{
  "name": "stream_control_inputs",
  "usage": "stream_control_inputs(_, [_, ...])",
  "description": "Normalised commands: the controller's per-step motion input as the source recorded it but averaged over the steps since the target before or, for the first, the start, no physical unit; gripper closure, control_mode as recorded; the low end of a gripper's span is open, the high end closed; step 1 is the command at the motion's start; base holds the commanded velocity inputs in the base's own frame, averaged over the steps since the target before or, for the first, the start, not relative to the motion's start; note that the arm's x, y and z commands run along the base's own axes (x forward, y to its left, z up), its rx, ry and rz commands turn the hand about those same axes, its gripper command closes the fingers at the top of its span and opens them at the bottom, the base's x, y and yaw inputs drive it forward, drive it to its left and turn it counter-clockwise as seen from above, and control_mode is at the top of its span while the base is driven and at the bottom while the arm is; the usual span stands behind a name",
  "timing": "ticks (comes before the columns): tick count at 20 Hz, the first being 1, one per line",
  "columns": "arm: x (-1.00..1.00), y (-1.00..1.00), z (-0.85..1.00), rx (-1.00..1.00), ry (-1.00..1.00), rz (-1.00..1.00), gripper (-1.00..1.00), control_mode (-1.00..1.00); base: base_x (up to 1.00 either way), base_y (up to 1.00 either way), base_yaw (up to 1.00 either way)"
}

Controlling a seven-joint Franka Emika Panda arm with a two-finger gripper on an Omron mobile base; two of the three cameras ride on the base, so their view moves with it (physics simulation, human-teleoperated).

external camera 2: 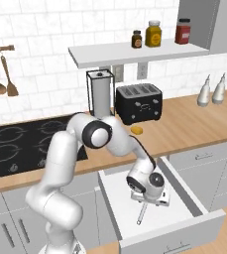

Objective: Pick the whisk from the drawer and place it on the counter.

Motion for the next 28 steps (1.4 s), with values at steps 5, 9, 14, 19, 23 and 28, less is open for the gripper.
stream_control_inputs(5, [0.16,-0.05,-0.36,0.0,0.0,0.01,1.0,-1.0,0.0,0.0,0.0])
stream_control_inputs(9, [0.09,-0.25,-0.39,0.0,0.0,0.04,1.0,-1.0,0.0,0.0,0.0])
stream_control_inputs(14, [-0.55,-0.42,0.45,0.05,-0.02,0.1,1.0,-1.0,0.0,0.0,0.0])
stream_control_inputs(19, [-0.32,0.15,1.0,0.0,-0.04,0.09,1.0,-1.0,0.0,0.0,0.0])
stream_control_inputs(23, [0.0,0.44,1.0,-0.03,-0.07,0.0,1.0,-1.0,0.0,0.0,0.0])
stream_control_inputs(28, [0.22,0.25,1.0,-0.05,-0.03,0.0,1.0,-1.0,0.0,0.0,0.0])
